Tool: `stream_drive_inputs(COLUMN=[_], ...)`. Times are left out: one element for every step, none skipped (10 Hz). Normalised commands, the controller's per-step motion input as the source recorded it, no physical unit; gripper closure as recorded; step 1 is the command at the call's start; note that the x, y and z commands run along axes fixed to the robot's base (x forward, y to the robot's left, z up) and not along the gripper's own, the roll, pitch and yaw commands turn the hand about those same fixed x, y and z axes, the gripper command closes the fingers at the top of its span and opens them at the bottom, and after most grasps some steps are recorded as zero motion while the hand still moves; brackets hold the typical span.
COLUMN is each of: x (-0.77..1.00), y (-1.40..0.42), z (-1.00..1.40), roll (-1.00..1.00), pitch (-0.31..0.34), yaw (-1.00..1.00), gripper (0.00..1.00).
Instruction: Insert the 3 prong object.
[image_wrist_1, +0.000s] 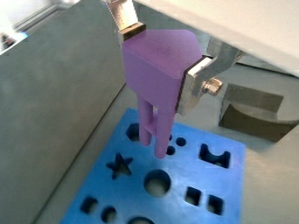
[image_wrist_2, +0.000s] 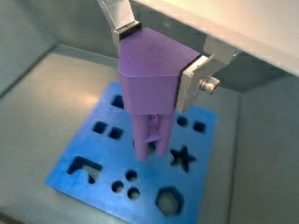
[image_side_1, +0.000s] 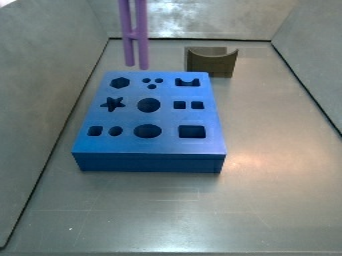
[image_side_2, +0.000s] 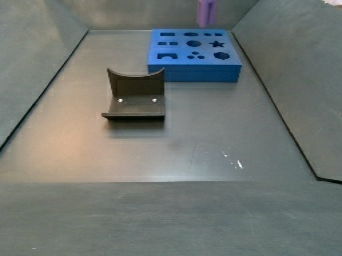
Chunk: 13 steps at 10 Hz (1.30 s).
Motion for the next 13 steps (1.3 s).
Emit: stream_drive_inputs(x=[-0.32, -0.31, -0.17, 0.05, 0.23, 0.30, 0.23, 0.16, 0.16, 0.16, 0.16, 0.17, 0.20], y=[0.25, 0.23, 0.16, 0.19, 0.20, 0.21, 0.11, 0.07, 0.07, 0.06, 0.06, 0.07, 0.09], z=[-0.25, -0.27, -0.20, -0.13, -0.07, -0.05, -0.19, -0.31, -0.32, -0.34, -0.33, -0.32, -0.33], roll=[0.00, 0.00, 0.00, 0.00, -0.08, -0.13, 0.00, 0.00, 0.00, 0.00, 0.00, 0.00, 0.00], pitch=[-0.017, -0.009, -0.050, -0.133, -0.190, -0.223, -0.106, -0.040, -0.033, -0.027, -0.030, -0.039, -0.036], yaw=[-0.72, -0.75, -0.83, -0.85, -0.80, -0.76, -0.89, -0.97, -0.98, -0.98, -0.98, -0.97, -0.94], gripper=[1.00, 1.00, 1.00, 1.00, 1.00, 1.00, 1.00, 1.00, 1.00, 1.00, 1.00, 1.00, 1.00])
